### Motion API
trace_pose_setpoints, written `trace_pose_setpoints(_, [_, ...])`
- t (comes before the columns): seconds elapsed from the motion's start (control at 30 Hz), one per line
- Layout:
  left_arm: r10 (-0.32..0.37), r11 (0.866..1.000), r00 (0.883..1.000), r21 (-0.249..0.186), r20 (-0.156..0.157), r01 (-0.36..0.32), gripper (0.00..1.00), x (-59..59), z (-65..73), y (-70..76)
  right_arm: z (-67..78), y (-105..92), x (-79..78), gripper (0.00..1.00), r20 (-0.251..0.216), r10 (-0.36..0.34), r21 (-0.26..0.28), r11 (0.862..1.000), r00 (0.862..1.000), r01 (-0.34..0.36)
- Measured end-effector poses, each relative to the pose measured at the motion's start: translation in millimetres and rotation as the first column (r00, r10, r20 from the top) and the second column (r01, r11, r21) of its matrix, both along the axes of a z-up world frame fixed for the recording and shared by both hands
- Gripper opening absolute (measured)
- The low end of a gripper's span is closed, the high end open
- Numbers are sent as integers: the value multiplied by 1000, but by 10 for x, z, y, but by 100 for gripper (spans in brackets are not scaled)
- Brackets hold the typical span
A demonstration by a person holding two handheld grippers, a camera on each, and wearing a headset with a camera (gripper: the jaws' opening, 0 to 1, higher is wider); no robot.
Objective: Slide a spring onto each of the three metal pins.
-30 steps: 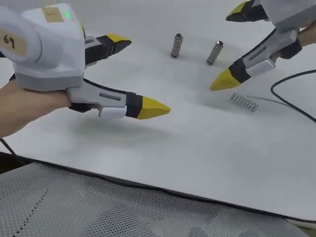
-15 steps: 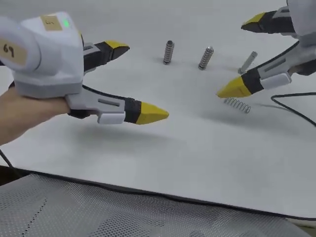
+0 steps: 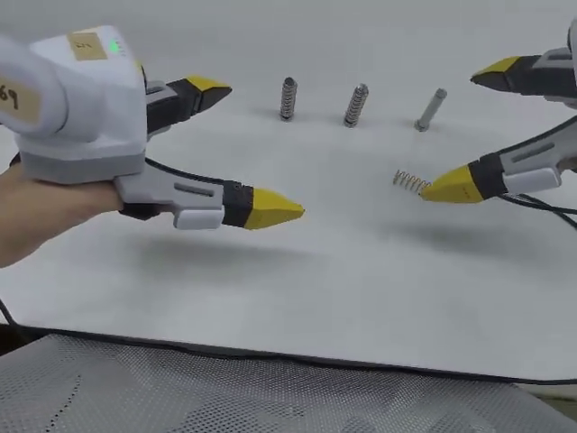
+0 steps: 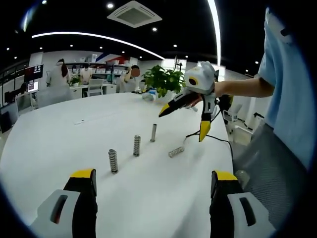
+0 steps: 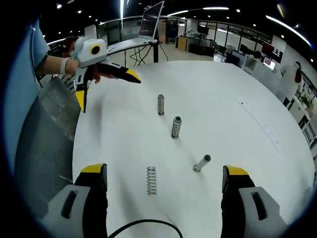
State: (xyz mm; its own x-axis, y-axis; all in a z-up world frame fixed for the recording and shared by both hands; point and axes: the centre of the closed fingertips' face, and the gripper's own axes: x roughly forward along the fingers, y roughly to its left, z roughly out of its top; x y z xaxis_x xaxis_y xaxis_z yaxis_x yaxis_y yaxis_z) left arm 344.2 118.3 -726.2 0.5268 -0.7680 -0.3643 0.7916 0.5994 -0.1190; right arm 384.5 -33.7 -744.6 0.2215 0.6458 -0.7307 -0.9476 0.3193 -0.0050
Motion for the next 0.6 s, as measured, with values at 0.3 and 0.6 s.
trace_pose_setpoints(0.3, [-34,999,999,8,2,34,93,-15,14,-99,38,-237,-117,95,4,-82,35,996,997,82])
trace_pose_setpoints(0.6, [-78,997,997,15,0,78,93,-32,7,-224,59,-469,-255,93,0,-160,55,986,987,160])
